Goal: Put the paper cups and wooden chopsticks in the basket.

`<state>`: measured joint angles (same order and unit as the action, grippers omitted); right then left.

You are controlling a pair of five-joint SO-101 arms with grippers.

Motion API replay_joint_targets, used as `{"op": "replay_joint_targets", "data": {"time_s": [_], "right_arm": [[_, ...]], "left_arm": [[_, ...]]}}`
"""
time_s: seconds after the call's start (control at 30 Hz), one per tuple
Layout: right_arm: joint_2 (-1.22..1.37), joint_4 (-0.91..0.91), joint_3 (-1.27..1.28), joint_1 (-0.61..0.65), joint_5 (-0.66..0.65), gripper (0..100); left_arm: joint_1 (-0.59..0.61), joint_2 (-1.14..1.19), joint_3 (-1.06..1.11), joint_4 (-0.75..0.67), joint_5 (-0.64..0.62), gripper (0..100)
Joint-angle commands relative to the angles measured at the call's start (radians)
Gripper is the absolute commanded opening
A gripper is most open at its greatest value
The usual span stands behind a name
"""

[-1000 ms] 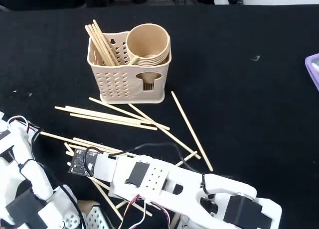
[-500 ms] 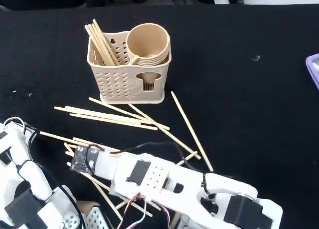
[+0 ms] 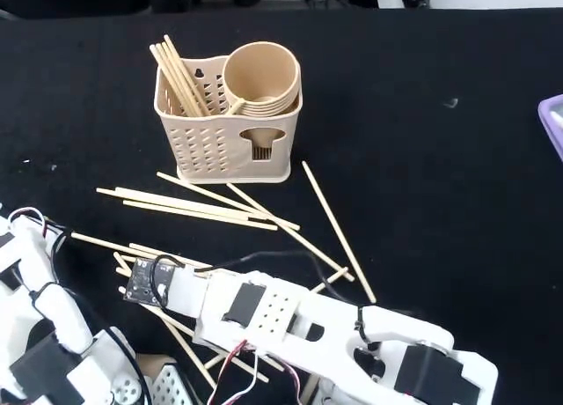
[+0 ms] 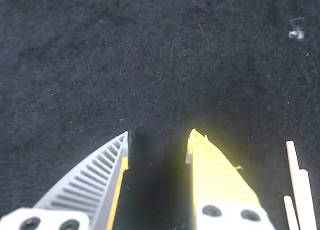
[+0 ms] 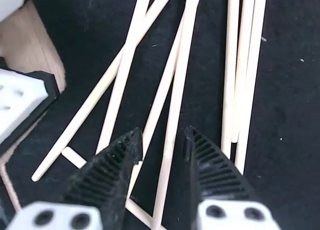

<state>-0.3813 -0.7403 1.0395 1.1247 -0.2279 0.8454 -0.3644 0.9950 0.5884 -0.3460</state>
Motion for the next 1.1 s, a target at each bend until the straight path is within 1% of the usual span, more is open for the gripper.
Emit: {"op": "replay_joint_targets", "data": {"time_s": [0.0, 0.23, 0.4, 0.47, 0.53, 0.6, 0.73, 0.93, 1.07], "right_arm": [[0.016, 0.017, -0.002, -0.015, 0.009, 14.3], [0.127, 0.044, -0.044, -0.015, 0.009, 14.2], [0.136, 0.044, -0.054, -0.020, 0.005, 13.8], [0.136, 0.051, -0.054, -0.020, 0.005, 9.3], [0.136, 0.052, -0.059, -0.031, 0.005, 1.0], [0.136, 0.052, -0.062, -0.055, 0.005, 2.1], [0.136, 0.044, -0.077, -0.103, 0.005, 1.1], [0.120, 0.040, -0.079, -0.104, 0.005, 1.1], [0.004, -0.037, -0.071, -0.106, 0.003, 1.1]], "left_arm": [[0.007, -0.015, -0.027, -0.014, 0.006, 19], [0.007, -0.015, -0.025, -0.014, 0.006, 19], [0.007, -0.015, -0.025, -0.014, 0.006, 19], [0.005, -0.015, -0.025, -0.014, 0.006, 19], [0.005, -0.015, -0.025, -0.014, 0.006, 19], [0.005, -0.015, -0.027, -0.014, 0.006, 19], [0.005, -0.015, -0.027, -0.014, 0.006, 19], [0.005, -0.015, -0.027, -0.014, 0.006, 19], [0.004, -0.015, -0.027, -0.014, 0.006, 19]]}}
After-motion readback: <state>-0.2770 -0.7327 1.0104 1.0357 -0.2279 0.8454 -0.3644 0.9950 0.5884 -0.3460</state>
